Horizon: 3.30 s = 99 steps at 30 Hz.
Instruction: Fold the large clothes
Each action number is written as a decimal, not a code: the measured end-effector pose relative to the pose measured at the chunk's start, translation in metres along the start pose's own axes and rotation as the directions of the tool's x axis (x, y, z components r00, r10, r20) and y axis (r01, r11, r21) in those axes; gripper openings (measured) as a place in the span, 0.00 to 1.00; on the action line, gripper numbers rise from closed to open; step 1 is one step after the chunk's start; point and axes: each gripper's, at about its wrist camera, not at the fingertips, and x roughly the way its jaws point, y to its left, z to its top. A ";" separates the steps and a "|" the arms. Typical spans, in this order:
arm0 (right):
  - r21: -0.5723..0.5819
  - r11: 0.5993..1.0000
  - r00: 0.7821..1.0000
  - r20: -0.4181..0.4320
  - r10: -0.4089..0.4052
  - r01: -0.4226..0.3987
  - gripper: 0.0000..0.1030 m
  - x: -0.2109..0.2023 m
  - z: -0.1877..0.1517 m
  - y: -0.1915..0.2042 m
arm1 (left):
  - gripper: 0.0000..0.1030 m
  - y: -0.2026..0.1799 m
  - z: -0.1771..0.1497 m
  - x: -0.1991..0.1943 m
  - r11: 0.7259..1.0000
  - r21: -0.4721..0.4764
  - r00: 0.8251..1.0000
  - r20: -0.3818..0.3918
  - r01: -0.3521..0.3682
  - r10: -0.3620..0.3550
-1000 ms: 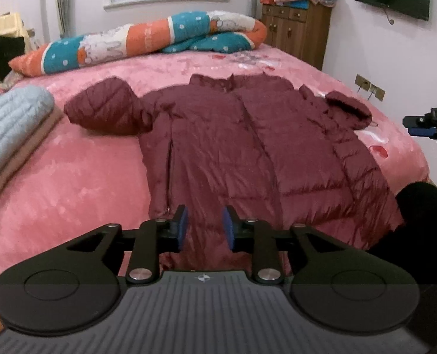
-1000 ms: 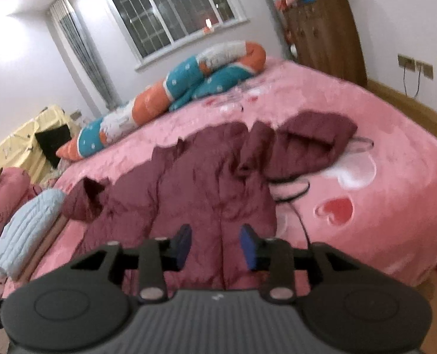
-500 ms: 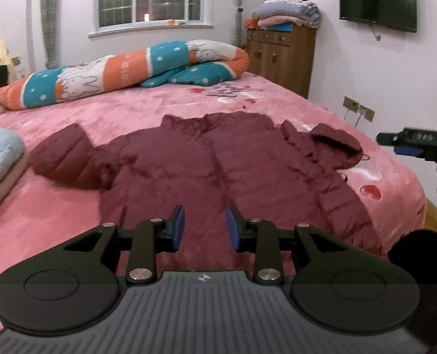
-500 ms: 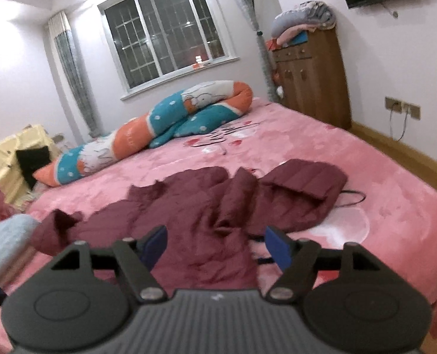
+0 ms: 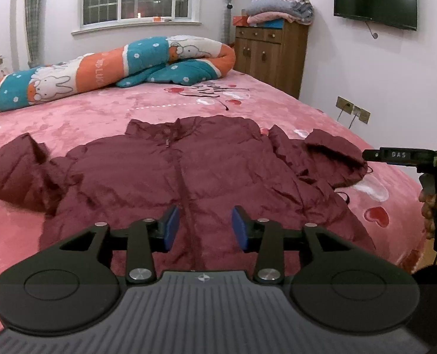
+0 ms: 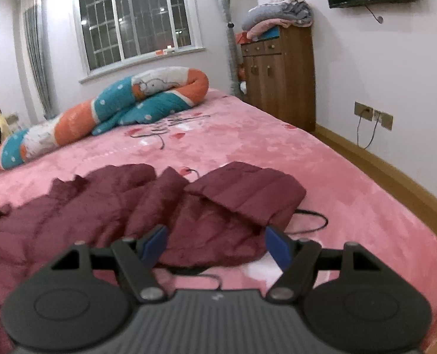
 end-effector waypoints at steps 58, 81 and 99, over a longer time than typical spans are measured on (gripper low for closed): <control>0.446 0.874 0.929 0.202 -0.310 0.195 0.00 0.001 0.068 -0.175 | 0.69 0.029 0.018 0.082 0.989 -0.147 1.000 0.004 -0.023 0.024; 0.064 0.847 0.836 0.213 0.506 -0.528 0.00 0.077 0.152 0.188 | 0.67 0.235 0.044 0.056 0.756 -0.623 0.915 0.157 -0.201 0.373; -0.079 0.854 0.841 -0.242 0.484 -0.514 0.00 0.141 -0.004 0.315 | 0.69 0.279 0.027 0.053 0.697 -0.682 0.906 0.119 -0.224 0.407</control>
